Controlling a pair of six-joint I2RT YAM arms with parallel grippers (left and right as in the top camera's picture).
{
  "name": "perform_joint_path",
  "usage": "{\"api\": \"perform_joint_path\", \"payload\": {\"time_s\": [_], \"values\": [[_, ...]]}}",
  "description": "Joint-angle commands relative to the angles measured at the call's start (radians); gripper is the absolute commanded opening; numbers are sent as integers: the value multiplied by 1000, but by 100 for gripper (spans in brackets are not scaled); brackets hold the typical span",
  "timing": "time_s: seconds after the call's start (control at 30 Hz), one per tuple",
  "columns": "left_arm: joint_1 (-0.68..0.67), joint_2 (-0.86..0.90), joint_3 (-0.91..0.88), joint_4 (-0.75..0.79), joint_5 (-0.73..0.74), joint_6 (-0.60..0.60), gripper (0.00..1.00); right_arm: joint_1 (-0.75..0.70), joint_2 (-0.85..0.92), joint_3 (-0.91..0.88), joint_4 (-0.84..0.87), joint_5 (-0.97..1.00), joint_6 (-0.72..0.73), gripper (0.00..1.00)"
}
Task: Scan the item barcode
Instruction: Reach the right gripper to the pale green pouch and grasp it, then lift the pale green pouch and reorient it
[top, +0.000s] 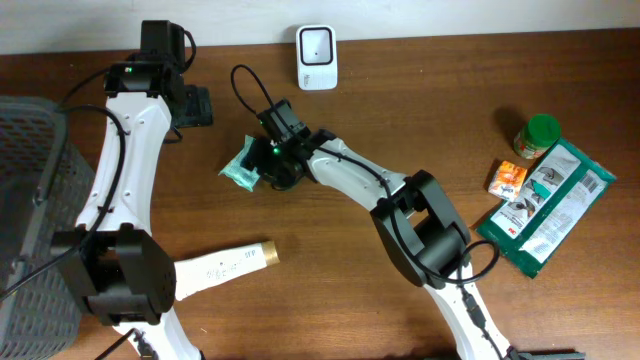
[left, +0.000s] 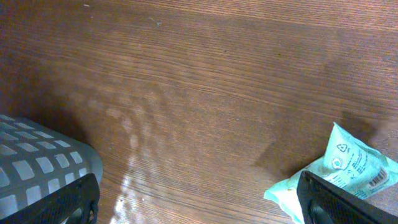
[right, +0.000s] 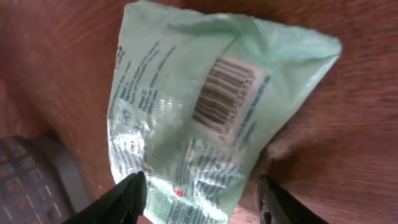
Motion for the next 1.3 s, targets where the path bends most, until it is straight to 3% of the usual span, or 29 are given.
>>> {"api": "perform_joint_path", "payload": {"time_s": [0.0,0.03,0.07,0.1,0.17,0.23,0.33,0.4,0.47,0.5,0.57,0.77,0.83,0.97,1.1,1.27], "values": [[3,-16,10,-1,-7,2,99,27,58,2,44,58,2,49],[3,-16,10,-1,-7,2,99,27,74,2,42,55,2,38],[3,-16,10,-1,-7,2,99,27,75,2,40,56,0,32],[3,-16,10,-1,-7,2,99,27,75,2,28,51,-38,19],[3,-16,10,-1,-7,2,99,16,75,2,-6,-20,-77,4],[3,-16,10,-1,-7,2,99,-39,72,3,-40,-216,-209,4],[3,-16,10,-1,-7,2,99,-130,42,3,-239,-282,-458,4],[3,-16,10,-1,-7,2,99,-209,-11,3,-432,-235,-731,5],[3,-16,10,-1,-7,2,99,-278,-68,8,-610,31,-887,7],[3,-16,10,-1,-7,2,99,-313,-95,13,-677,151,-948,17],[3,-16,10,-1,-7,2,99,-355,-136,36,-727,204,-981,28],[3,-16,10,-1,-7,2,99,-262,-190,103,-712,-173,-974,28],[3,-16,10,-1,-7,2,99,-200,-163,101,-655,-192,-794,38],[3,-16,10,-1,-7,2,99,-124,-81,57,-542,-175,-600,38],[3,-16,10,-1,-7,2,99,-129,-79,39,-661,-30,-613,39],[3,-16,10,-1,-7,2,99,-217,-86,59,-726,-70,-735,38]]}}
